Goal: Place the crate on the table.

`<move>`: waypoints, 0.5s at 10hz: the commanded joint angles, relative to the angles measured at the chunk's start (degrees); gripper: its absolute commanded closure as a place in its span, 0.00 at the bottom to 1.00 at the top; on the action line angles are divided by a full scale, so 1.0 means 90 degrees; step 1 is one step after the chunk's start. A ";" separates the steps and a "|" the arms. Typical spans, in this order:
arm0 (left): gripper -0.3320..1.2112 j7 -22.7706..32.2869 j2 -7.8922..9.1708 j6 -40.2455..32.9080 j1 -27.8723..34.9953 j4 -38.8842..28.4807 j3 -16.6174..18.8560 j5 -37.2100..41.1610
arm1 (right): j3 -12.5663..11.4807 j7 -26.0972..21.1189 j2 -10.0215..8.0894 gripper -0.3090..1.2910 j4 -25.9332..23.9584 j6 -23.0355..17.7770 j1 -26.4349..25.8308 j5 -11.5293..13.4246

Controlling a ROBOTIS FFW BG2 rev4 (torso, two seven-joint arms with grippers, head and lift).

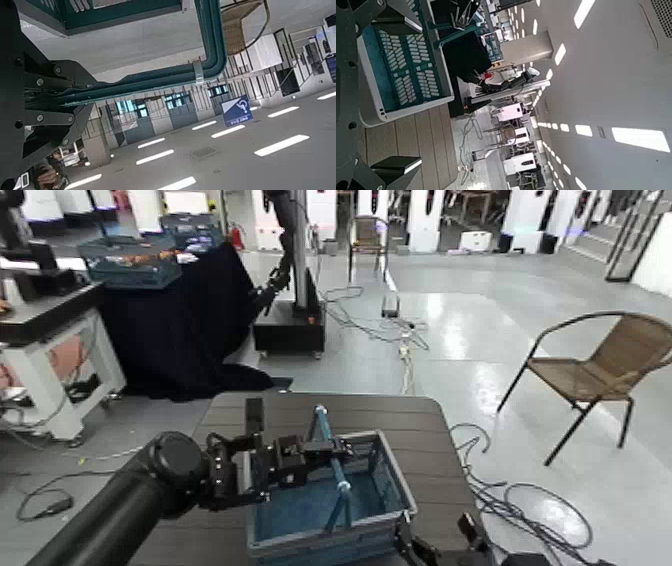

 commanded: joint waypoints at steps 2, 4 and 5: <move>0.96 -0.0160 -0.0089 -0.0215 -0.0300 0.0528 -0.0191 -0.0055 | 0.0037 0.0000 -0.0023 0.29 0.0015 -0.0029 -0.0033 -0.0015; 0.96 -0.0160 -0.0108 -0.0274 -0.0359 0.0674 -0.0240 -0.0065 | 0.0037 0.0010 -0.0023 0.28 0.0015 -0.0048 -0.0043 -0.0025; 0.96 -0.0160 -0.0128 -0.0293 -0.0388 0.0733 -0.0259 -0.0065 | 0.0046 0.0010 -0.0033 0.28 0.0024 -0.0058 -0.0053 -0.0035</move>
